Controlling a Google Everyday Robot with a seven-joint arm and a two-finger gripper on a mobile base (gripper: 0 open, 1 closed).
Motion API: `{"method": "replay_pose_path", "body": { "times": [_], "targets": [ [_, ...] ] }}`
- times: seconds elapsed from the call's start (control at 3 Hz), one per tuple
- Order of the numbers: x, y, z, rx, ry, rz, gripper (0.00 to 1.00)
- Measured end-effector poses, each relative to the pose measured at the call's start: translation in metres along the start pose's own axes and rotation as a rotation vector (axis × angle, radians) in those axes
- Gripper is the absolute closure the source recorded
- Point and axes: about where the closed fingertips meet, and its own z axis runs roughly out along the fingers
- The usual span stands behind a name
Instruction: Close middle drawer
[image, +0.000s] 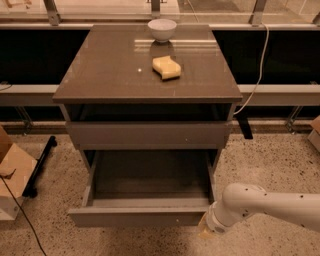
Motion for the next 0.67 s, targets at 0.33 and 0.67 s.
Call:
{"method": "replay_pose_path", "body": {
  "times": [0.33, 0.67],
  "targets": [
    [-0.0040, -0.0388, 0.0135, 0.021, -0.033, 0.000, 1.00],
    [-0.0054, -0.0400, 0.0143, 0.025, -0.034, -0.003, 1.00]
  ]
}}
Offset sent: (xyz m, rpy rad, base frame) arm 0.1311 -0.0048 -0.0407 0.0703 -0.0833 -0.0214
